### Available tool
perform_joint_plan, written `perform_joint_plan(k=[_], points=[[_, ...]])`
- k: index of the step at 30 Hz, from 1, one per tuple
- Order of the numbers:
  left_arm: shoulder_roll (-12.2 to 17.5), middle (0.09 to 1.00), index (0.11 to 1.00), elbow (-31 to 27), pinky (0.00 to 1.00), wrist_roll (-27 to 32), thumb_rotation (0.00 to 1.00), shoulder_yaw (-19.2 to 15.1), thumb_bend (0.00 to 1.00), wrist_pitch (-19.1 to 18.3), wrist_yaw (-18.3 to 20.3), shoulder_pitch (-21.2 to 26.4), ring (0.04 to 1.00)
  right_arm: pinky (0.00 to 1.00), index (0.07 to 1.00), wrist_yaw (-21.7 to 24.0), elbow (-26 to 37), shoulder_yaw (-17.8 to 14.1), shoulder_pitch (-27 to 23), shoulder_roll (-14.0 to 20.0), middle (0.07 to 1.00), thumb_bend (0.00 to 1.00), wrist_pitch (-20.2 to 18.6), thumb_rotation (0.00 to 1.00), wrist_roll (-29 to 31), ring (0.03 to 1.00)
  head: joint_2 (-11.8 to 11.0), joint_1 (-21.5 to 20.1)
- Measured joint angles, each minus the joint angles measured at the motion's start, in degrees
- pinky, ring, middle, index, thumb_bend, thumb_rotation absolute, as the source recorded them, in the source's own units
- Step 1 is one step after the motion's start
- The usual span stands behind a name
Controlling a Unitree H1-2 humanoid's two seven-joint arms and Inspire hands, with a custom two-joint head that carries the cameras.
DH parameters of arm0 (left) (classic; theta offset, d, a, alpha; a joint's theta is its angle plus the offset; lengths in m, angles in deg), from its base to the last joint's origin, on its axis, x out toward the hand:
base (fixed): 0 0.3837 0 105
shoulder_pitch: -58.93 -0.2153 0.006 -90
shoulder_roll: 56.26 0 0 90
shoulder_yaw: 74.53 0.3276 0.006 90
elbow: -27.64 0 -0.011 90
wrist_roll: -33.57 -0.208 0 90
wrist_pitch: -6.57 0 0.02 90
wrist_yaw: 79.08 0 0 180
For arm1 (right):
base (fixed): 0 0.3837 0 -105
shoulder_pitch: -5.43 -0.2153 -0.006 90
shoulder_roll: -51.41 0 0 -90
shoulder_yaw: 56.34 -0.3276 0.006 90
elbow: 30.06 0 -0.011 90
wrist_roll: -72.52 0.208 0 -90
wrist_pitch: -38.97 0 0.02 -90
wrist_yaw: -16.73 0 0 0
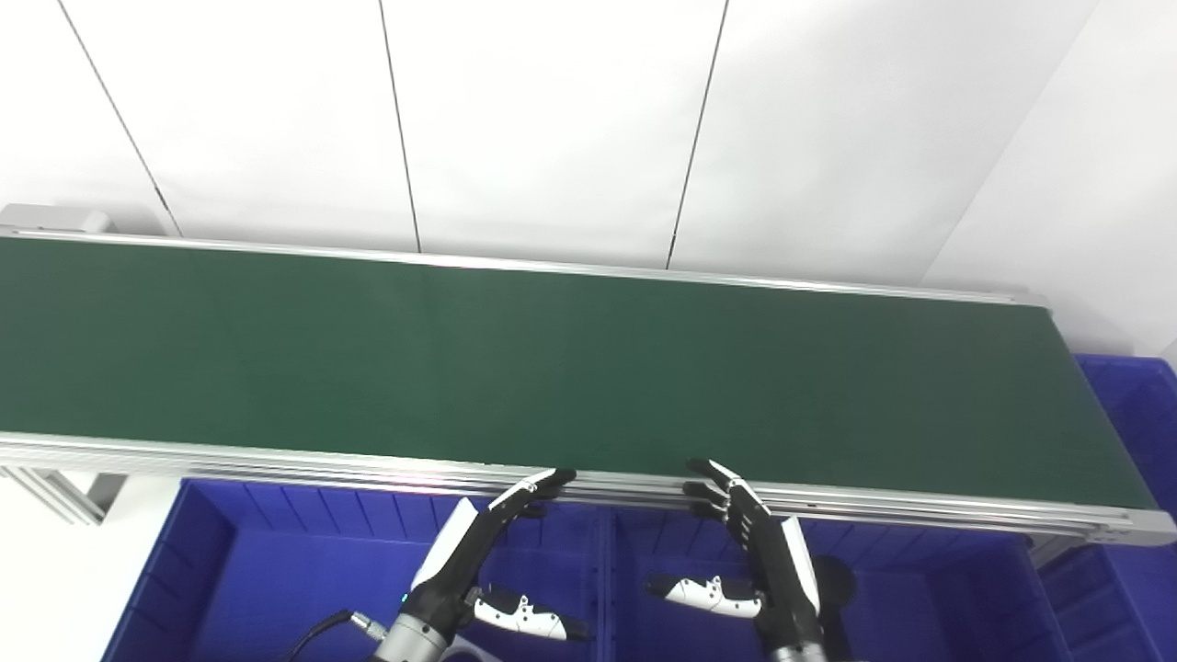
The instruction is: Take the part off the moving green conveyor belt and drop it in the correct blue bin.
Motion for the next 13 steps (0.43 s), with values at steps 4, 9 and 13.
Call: perform_joint_plan(k=[4, 9, 13], points=[[0.0, 0.871, 0.832, -0.3, 0.79, 0.9, 0.17, -0.1, 1.00, 0.0, 0.0, 0.0, 0.854, 0.71, 0.795, 0.2, 0.1, 0.0, 0.0, 0.1, 0.853, 1.00, 0.0, 0.29, 0.4, 0.772, 0.7, 1.4], [-0.1, 0.848, 0.816, -1.6, 0.79, 2.2, 0.18, -0.7, 1.00, 0.0, 0.0, 0.0, 0.843, 0.70, 0.796, 0.8, 0.9, 0.0, 0.5, 0.7, 0.849, 1.00, 0.0, 0.29, 0.8, 0.772, 1.5, 4.0], [-0.3, 0.805, 0.779, -2.3, 0.75, 4.5, 0.19, -2.2, 1.00, 0.0, 1.1, 0.0, 0.807, 0.72, 0.798, 2.0, 2.0, -0.2, 0.9, 1.4, 0.855, 1.00, 0.0, 0.30, 1.7, 0.783, 1.8, 4.9]])
